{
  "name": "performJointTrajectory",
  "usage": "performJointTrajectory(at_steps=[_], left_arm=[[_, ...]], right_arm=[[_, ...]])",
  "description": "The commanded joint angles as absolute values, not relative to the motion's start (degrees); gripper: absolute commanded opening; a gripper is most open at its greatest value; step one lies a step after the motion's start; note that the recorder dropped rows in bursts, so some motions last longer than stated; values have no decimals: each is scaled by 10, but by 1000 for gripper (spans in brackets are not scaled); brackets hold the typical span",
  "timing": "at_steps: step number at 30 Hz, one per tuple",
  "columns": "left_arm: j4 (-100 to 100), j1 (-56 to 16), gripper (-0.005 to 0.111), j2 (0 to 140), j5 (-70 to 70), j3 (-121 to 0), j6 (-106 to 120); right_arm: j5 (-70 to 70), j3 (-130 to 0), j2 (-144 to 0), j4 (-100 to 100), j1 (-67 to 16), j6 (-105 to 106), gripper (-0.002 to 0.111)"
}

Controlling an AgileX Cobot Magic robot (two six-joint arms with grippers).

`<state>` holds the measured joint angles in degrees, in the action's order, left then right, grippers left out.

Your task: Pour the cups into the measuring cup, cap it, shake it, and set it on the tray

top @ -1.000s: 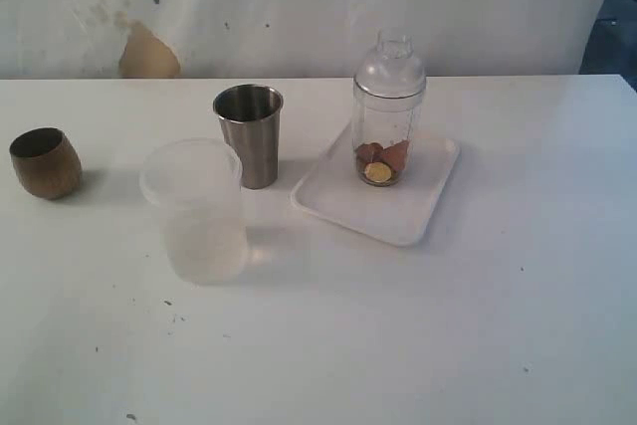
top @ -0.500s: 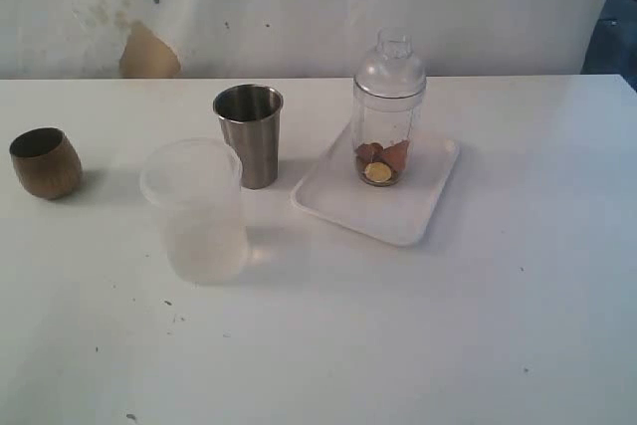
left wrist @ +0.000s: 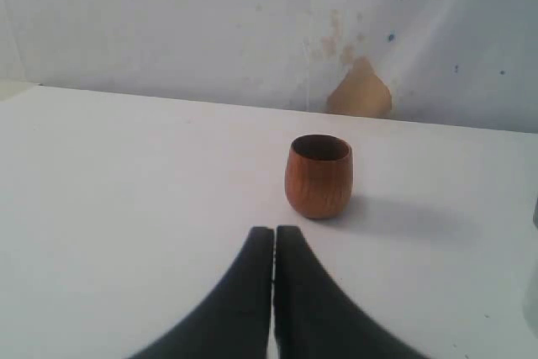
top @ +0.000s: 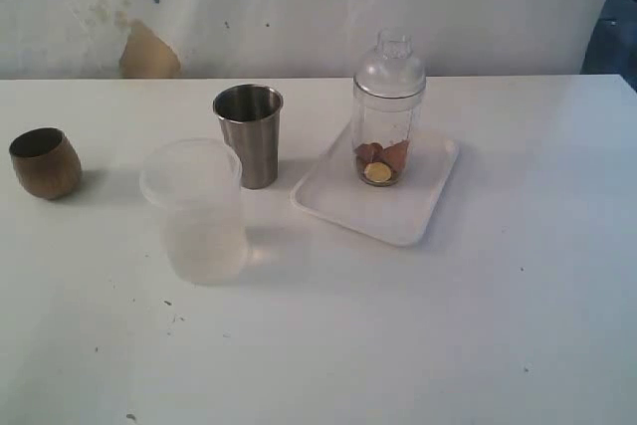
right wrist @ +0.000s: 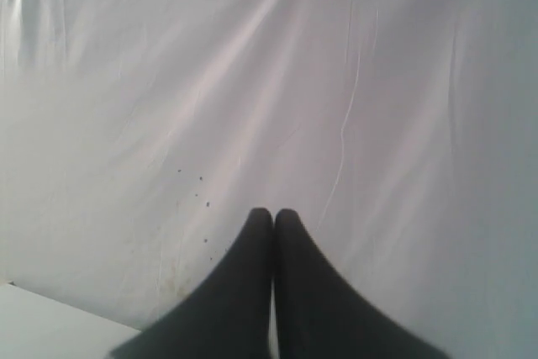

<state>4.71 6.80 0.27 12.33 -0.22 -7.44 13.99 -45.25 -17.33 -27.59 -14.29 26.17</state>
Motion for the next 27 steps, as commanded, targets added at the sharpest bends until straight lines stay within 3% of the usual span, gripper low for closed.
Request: performJointTrajectory(at_steps=[1,7,16,22,27], left_arm=[[48,67,1,0,117,0,-76],[48,67,1,0,117,0,-76],[48,67,1,0,116,0,-76],[48,67,1,0,116,0,-76],[48,67,1,0,116,0,-76]], right_arm=[[141,-407,-92,-222,-131,261,0],[141,-353,0,-179,-118,261,0],[144,-302,0,-135,-74,248,0],[137,-261,0,29,-30,12,0],[117,-210,0,50,-17,0,0]])
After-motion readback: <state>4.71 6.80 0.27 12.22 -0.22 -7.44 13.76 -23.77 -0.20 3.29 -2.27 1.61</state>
